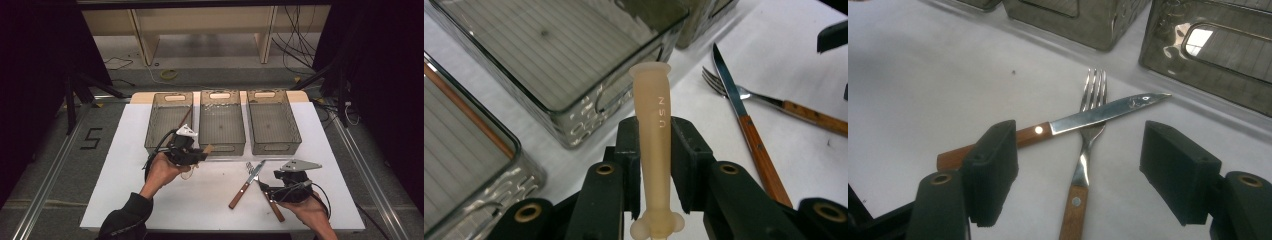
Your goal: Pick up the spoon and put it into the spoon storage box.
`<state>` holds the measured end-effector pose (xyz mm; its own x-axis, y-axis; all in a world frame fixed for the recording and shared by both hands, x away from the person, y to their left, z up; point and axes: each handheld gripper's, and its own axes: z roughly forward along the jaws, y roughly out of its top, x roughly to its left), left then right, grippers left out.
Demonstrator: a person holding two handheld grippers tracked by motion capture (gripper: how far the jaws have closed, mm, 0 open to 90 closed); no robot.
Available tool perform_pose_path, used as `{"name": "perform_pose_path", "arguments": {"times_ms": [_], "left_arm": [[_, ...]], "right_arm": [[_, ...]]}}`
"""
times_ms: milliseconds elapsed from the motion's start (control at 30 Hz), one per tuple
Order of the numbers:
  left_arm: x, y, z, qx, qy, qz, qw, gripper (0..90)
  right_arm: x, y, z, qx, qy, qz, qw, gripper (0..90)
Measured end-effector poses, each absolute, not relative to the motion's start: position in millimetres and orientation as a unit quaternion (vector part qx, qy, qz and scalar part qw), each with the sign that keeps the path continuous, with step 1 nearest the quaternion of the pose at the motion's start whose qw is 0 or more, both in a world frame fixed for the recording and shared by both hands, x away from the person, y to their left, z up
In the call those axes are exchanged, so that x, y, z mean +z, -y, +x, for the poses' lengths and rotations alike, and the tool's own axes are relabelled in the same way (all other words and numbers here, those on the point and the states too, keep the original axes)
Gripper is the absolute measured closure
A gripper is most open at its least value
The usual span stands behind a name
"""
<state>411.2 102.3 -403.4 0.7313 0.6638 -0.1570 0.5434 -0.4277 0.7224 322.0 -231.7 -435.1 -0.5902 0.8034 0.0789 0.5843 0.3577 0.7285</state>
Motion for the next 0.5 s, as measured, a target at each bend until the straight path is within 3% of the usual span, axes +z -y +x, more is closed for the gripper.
{"name": "perform_pose_path", "arguments": {"times_ms": [500], "left_arm": [[-385, -96, 453, 0.095, -0.383, 0.815, 0.425, 75.0]], "right_arm": [[-436, 231, 322, 0.373, -0.811, 0.427, 0.144, 31.9]]}}
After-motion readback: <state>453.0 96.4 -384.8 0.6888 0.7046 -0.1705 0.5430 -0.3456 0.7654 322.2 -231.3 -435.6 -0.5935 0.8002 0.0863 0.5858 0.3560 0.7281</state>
